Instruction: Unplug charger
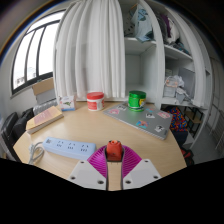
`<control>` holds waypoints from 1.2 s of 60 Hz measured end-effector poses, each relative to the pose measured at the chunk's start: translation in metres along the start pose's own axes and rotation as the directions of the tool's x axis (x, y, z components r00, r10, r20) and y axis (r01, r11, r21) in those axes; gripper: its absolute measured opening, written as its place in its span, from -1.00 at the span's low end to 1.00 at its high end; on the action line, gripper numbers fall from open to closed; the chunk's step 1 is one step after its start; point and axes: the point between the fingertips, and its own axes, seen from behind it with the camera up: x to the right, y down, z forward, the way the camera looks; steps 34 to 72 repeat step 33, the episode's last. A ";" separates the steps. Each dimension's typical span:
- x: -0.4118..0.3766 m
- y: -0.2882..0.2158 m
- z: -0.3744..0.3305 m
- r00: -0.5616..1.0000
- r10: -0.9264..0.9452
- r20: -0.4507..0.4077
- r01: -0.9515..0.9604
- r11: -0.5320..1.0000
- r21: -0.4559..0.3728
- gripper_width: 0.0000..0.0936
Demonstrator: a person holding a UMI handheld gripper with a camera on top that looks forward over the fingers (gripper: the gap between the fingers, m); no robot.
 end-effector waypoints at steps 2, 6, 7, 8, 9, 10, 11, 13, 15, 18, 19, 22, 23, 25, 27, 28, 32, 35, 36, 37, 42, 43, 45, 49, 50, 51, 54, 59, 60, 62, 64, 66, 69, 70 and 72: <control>0.005 0.014 0.008 1.000 -0.001 -0.009 0.001 0.999 -0.039 -0.66; 0.012 0.032 0.022 1.000 -0.011 -0.025 0.009 0.997 -0.081 -0.62; 0.011 0.031 0.024 1.000 -0.012 -0.022 0.011 0.998 -0.067 -0.60; 0.012 0.029 0.026 1.000 -0.015 -0.021 0.014 0.998 -0.060 -0.57; 0.012 0.029 0.026 1.000 -0.020 -0.023 0.018 0.998 -0.064 -0.56; 0.012 0.029 0.027 1.000 -0.022 -0.022 0.021 0.998 -0.066 -0.53; 0.012 0.028 0.028 0.999 -0.023 -0.022 0.022 0.997 -0.068 -0.50; 0.012 0.028 0.029 0.999 -0.024 -0.022 0.023 0.997 -0.077 -0.43; 0.012 0.028 0.030 0.999 -0.027 -0.018 0.026 0.996 -0.082 -0.36; 0.011 0.030 0.030 0.999 -0.031 -0.007 0.030 0.995 -0.095 -0.15; 0.010 0.031 0.030 1.000 -0.030 -0.005 0.030 0.995 -0.098 0.00; 0.008 0.030 0.028 0.999 -0.034 0.010 0.035 0.995 -0.090 0.54; 0.008 0.030 0.026 0.999 -0.036 0.015 0.037 0.996 -0.083 0.71; 0.008 0.027 0.021 0.999 -0.043 0.026 0.044 0.996 -0.073 0.81; 0.009 0.026 0.016 0.999 -0.045 0.030 0.047 0.997 -0.067 0.77; 0.010 0.026 0.013 0.998 -0.046 0.031 0.047 0.997 -0.065 0.78; 0.016 0.026 -0.001 0.998 -0.047 0.036 0.049 0.998 -0.047 0.79; 0.018 0.026 -0.006 0.998 -0.050 0.036 0.051 0.998 -0.041 0.79; 0.018 0.026 -0.006 0.998 -0.050 0.036 0.051 0.998 -0.041 0.79; 0.018 0.026 -0.006 0.998 -0.050 0.036 0.051 0.998 -0.041 0.79; 0.018 0.026 -0.006 0.998 -0.050 0.036 0.051 0.998 -0.041 0.79; 0.018 0.026 -0.006 0.998 -0.050 0.036 0.051 0.998 -0.041 0.79; 0.018 0.026 -0.006 0.998 -0.050 0.036 0.051 0.998 -0.041 0.79; 0.018 0.026 -0.006 0.998 -0.050 0.036 0.051 0.998 -0.041 0.79; 0.018 0.026 -0.006 0.998 -0.050 0.036 0.051 0.998 -0.041 0.79; 0.018 0.026 -0.006 0.998 -0.050 0.036 0.051 0.998 -0.041 0.79; 0.018 0.026 -0.006 0.998 -0.050 0.036 0.051 0.998 -0.041 0.79; 0.018 0.026 -0.006 0.998 -0.050 0.036 0.051 0.998 -0.041 0.79; 0.018 0.026 -0.006 0.998 -0.050 0.036 0.051 0.998 -0.041 0.79; 0.018 0.026 -0.006 0.998 -0.050 0.036 0.051 0.998 -0.041 0.79; 0.018 0.026 -0.006 0.998 -0.050 0.036 0.051 0.998 -0.041 0.79; 0.018 0.026 -0.006 0.998 -0.050 0.036 0.051 0.998 -0.041 0.79; 0.018 0.026 -0.006 0.998 -0.050 0.036 0.051 0.998 -0.041 0.79; 0.018 0.026 -0.006 0.998 -0.050 0.036 0.051 0.998 -0.041 0.79; 0.018 0.026 -0.006 0.998 -0.050 0.036 0.051 0.998 -0.041 0.79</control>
